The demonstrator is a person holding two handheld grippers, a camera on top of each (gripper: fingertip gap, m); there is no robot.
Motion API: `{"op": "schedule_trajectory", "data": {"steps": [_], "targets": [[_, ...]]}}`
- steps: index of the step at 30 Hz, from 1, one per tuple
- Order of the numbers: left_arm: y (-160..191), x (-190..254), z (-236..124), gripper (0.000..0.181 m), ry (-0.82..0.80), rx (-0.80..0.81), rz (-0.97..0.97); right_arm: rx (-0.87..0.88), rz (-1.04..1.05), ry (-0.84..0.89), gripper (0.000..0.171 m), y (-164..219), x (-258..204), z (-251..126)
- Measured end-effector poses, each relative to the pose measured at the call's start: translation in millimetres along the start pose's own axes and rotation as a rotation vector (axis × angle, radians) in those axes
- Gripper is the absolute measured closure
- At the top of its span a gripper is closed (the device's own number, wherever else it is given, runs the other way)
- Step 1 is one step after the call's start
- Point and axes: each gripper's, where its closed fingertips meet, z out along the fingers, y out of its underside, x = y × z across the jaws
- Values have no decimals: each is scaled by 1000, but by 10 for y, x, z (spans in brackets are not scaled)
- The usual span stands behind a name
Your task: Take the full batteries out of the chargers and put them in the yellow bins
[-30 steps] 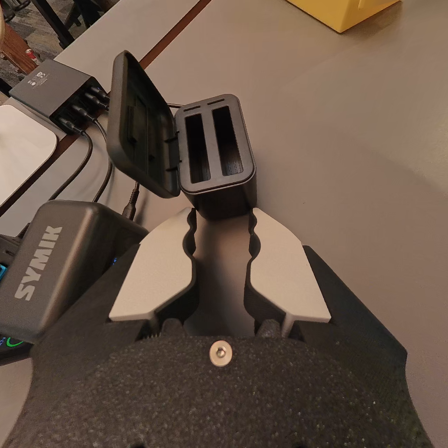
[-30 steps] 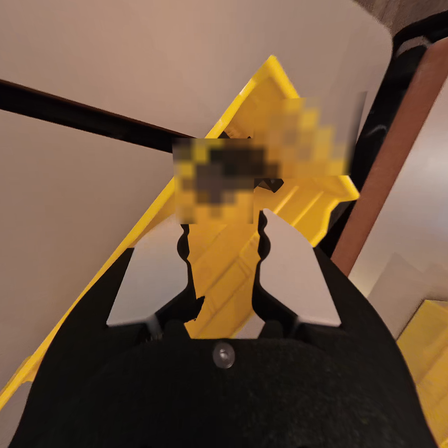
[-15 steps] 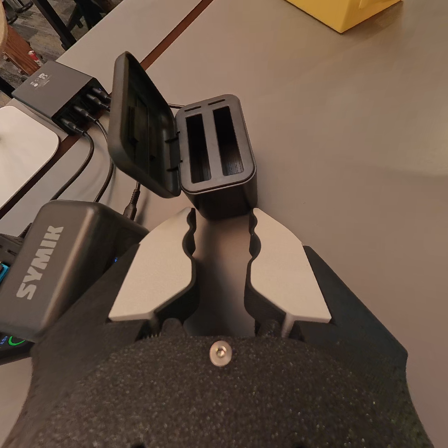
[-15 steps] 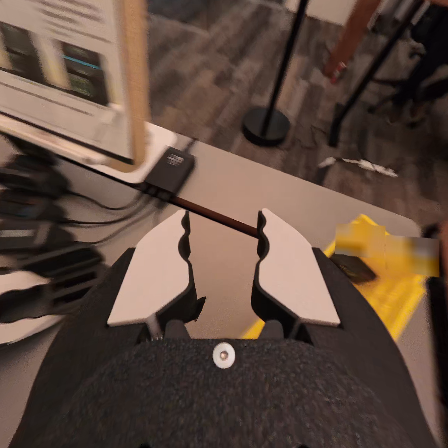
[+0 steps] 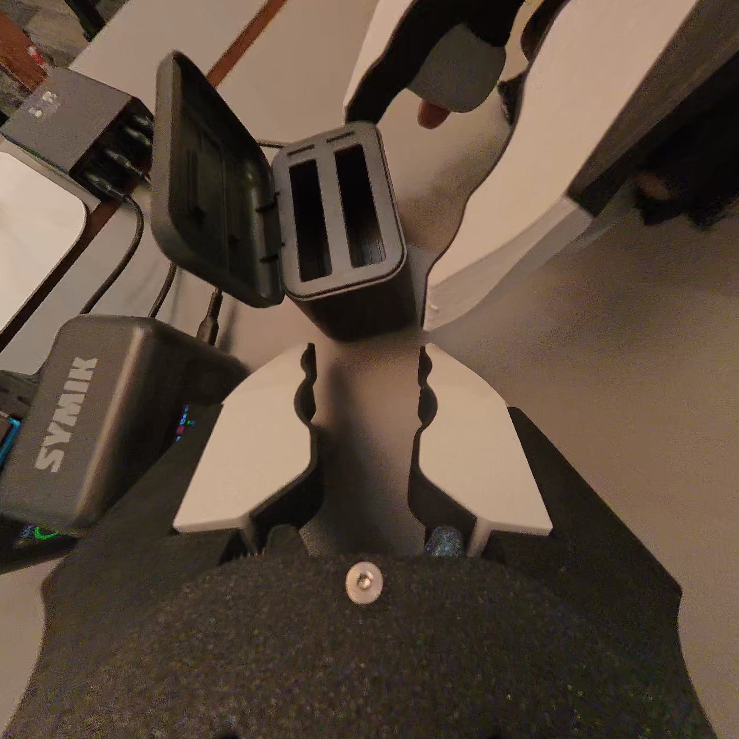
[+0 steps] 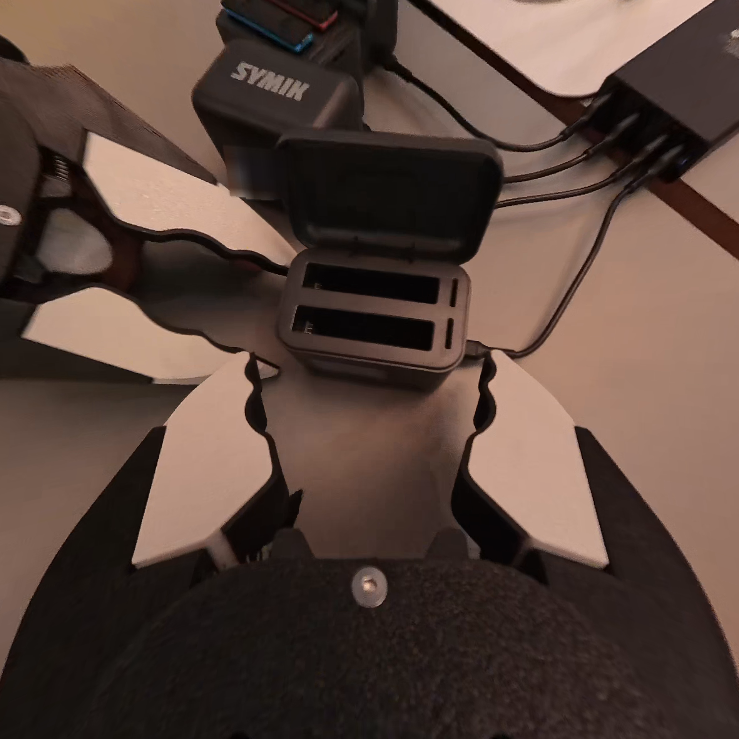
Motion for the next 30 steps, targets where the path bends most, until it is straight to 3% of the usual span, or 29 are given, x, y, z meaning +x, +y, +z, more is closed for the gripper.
{"op": "schedule_trajectory", "data": {"steps": [4, 9, 13, 21, 25, 30], "targets": [[61, -80, -206, 134, 13, -102, 40, 2, -1, 58, 73, 5, -9, 160], [50, -208, -568, 139, -16, -83, 111, 46, 63, 213, 80, -46, 96, 221], [266, -365, -784, 141, -64, -66, 102, 64, 204, 395, 81, -26, 316, 172], [477, -671, -882, 139, -43, 70, -202, 84, 338, 666, 88, -37, 699, 97], [532, -671, -834, 138, -39, 64, -185, 119, 242, 652, 85, -174, 609, -159], [576, -760, -659, 134, -42, 20, -171, 91, -200, 337, 95, -697, 81, -115]]}}
